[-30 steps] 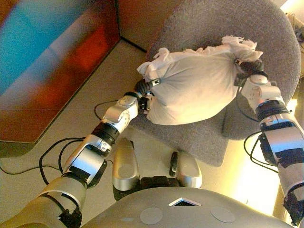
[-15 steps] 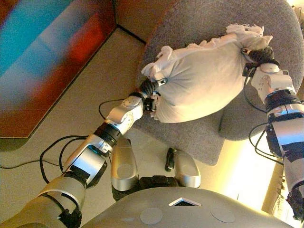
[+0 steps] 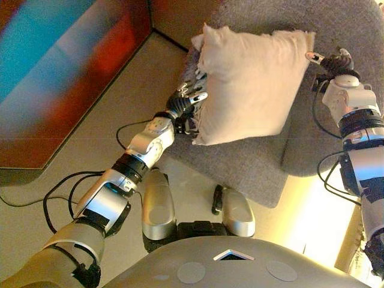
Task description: Pick up the cushion and take it to the sofa
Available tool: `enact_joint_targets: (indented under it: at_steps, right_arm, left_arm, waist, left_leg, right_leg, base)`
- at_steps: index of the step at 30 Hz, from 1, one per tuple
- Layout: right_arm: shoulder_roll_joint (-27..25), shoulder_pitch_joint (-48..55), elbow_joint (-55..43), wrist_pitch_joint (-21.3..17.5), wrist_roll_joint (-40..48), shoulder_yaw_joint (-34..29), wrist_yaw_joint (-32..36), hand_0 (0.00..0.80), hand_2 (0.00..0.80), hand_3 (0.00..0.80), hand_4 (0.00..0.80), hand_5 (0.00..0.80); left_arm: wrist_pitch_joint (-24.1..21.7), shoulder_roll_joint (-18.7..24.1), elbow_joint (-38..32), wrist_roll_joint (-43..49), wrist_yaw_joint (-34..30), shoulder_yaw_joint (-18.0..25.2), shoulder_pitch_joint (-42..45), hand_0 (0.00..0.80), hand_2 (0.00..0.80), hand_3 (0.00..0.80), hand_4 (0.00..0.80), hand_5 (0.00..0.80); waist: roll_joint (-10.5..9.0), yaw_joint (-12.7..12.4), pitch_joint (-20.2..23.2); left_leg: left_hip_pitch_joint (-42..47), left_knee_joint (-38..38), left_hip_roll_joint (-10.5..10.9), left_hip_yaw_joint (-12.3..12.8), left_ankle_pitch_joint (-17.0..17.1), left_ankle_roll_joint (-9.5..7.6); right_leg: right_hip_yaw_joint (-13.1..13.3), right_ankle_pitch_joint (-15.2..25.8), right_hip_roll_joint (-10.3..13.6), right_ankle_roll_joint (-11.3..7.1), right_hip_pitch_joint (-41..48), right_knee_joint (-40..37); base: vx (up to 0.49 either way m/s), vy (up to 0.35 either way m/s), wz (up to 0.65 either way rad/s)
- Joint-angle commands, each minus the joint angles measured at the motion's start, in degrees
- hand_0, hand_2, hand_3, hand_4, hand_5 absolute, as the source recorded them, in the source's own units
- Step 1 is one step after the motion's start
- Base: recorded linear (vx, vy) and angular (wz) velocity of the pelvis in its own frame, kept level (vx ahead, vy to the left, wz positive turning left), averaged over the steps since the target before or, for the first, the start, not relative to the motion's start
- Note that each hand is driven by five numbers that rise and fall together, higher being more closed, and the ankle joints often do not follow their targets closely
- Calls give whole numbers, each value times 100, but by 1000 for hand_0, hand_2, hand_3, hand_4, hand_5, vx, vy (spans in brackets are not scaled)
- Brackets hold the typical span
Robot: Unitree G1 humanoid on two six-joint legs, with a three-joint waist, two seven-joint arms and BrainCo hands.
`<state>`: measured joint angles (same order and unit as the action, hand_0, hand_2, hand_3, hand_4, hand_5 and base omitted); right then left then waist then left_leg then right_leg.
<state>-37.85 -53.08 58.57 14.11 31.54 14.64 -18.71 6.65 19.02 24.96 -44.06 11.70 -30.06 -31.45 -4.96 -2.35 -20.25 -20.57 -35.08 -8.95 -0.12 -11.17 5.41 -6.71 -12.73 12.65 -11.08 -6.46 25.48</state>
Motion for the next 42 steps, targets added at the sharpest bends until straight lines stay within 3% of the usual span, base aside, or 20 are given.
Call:
enact_joint_targets:
  at_steps: [1,7,12,17,24,27,29,32,36,40,42]
  right_arm:
    - [-778,77,-518,-803,503,-489,-1272,0,0,0,0,0]
    - [-881,334,-607,-792,52,-838,-1318,0,0,0,0,0]
    - [-1205,607,-690,-789,192,-834,-572,0,0,0,0,0]
    - [-1120,1346,-1165,-917,464,-1034,91,0,0,0,0,0]
    - [-26,3206,-2847,-1444,1266,-1734,357,0,0,0,0,0]
    - [538,3916,-3332,-1742,1248,-1876,898,0,0,0,0,0]
    - [843,4143,-3434,-1804,1092,-1779,1290,0,0,0,0,0]
    - [1201,4540,-3579,-1941,753,-1555,1620,0,0,0,0,0]
    - [1731,4983,-3853,-1966,1382,-1366,2410,0,0,0,0,0]
    - [2222,5493,-4213,-2166,1467,-1127,2912,0,0,0,0,0]
    - [2267,5569,-4232,-2001,1908,-1019,3076,0,0,0,0,0]
  left_arm:
    - [-652,-57,-794,-326,-34,151,400,0,0,0,0,0]
    - [-887,99,-1111,-131,-69,378,818,0,0,0,0,0]
    - [-810,389,-1211,-241,-285,647,1224,0,0,0,0,0]
    - [-702,557,-1220,-411,-815,1025,1725,0,0,0,0,0]
    - [-695,690,-1484,-321,-1951,1722,2671,0,0,0,0,0]
    - [-849,639,-1623,-252,-2237,2038,2987,0,0,0,0,0]
    - [-918,573,-1695,-350,-2351,2165,3097,0,0,0,0,0]
    - [-976,439,-1788,-236,-2498,2308,3242,0,0,0,0,0]
    - [-1323,308,-1624,414,-2346,2385,3511,0,0,0,0,0]
    - [-1467,254,-1493,313,-2775,2499,3873,0,0,0,0,0]
    - [-1502,248,-1547,167,-2882,2462,3932,0,0,0,0,0]
  waist:
    - [316,-70,453]
    - [345,-144,526]
    - [321,-167,617]
    - [316,-137,831]
    - [285,15,1136]
    - [306,53,1246]
    - [320,58,1317]
    - [297,139,1408]
    - [243,282,1467]
    - [214,440,1459]
    - [221,491,1446]
  left_leg:
    - [512,891,-947,-387,841,868]
    - [523,795,-909,-382,720,829]
    - [546,828,-868,-317,711,809]
    - [797,1212,-765,-116,804,726]
    - [1418,2123,-486,343,950,506]
    - [1696,2414,-401,658,948,439]
    - [1868,2614,-338,867,950,390]
    - [2001,2866,-194,1038,979,309]
    - [2143,3064,-58,1273,979,238]
    - [2165,3081,84,1431,870,114]
    - [2137,3060,119,1472,850,85]
  right_leg:
    - [272,687,182,-137,-412,18]
    - [259,715,242,-156,-318,-69]
    - [282,802,267,-190,-209,-328]
    - [266,956,353,-302,25,-813]
    - [143,1316,348,-392,383,-1692]
    - [-130,1498,338,-392,416,-1927]
    - [-295,1632,360,-392,417,-2046]
    - [-331,1812,391,-392,406,-2236]
    - [-402,2058,391,-392,324,-2445]
    - [-311,2148,339,-392,112,-2498]
    - [-271,2167,324,-392,58,-2524]
  base:
    - [12,38,3]
    - [18,30,0]
    - [-32,47,1]
    - [-36,105,-2]
    - [-64,99,-6]
    - [-84,125,-16]
    - [-77,95,-34]
    - [-62,60,-38]
    - [-79,24,-24]
    - [-79,14,-28]
    - [-97,49,-18]
